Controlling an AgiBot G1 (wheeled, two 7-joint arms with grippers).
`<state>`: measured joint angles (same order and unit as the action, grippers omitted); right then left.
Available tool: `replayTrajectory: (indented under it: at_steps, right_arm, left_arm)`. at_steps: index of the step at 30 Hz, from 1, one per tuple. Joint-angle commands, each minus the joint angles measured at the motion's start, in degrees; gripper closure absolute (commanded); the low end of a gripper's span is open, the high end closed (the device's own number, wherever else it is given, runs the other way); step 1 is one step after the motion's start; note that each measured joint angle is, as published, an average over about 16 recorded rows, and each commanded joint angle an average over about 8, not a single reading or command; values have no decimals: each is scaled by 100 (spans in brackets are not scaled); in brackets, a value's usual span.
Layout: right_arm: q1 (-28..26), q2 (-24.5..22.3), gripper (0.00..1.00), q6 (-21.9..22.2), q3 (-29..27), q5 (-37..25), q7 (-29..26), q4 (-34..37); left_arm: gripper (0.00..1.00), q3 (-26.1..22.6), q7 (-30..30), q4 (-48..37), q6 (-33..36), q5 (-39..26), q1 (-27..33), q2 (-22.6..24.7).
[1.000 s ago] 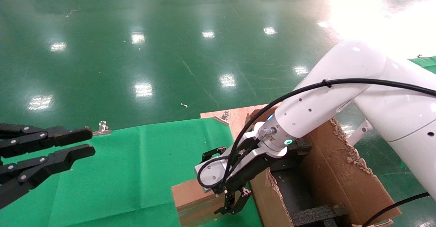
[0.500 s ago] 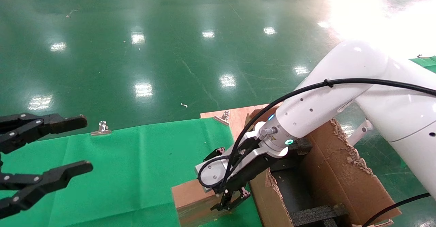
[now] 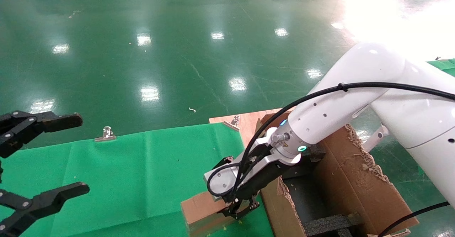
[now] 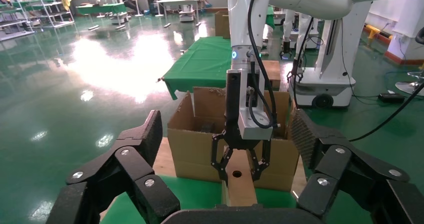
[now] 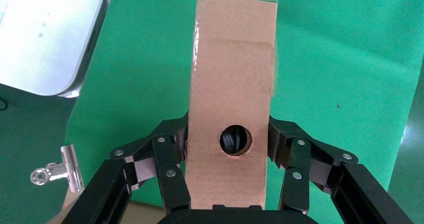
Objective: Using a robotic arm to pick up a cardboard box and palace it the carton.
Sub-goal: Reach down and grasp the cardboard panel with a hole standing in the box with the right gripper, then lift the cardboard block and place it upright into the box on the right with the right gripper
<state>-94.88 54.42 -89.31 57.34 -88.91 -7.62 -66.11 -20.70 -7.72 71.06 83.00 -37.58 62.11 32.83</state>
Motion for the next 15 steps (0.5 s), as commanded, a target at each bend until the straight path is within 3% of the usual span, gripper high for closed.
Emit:
replayTrajectory:
  at_steps: [1, 7, 15]
  right_arm:
    - [14, -5, 100, 2, 3, -11, -7, -15]
    - [-483, -86, 100, -107, -17, 259, 140, 405]
    - [-1671, -132, 100, -189, 225, 737, 548, 1352]
  left_arm:
    - [0, 0, 0, 0, 0, 0, 0, 0]
    - [0, 0, 0, 0, 0, 0, 0, 0]
    - [0, 0, 0, 0, 0, 0, 0, 0]
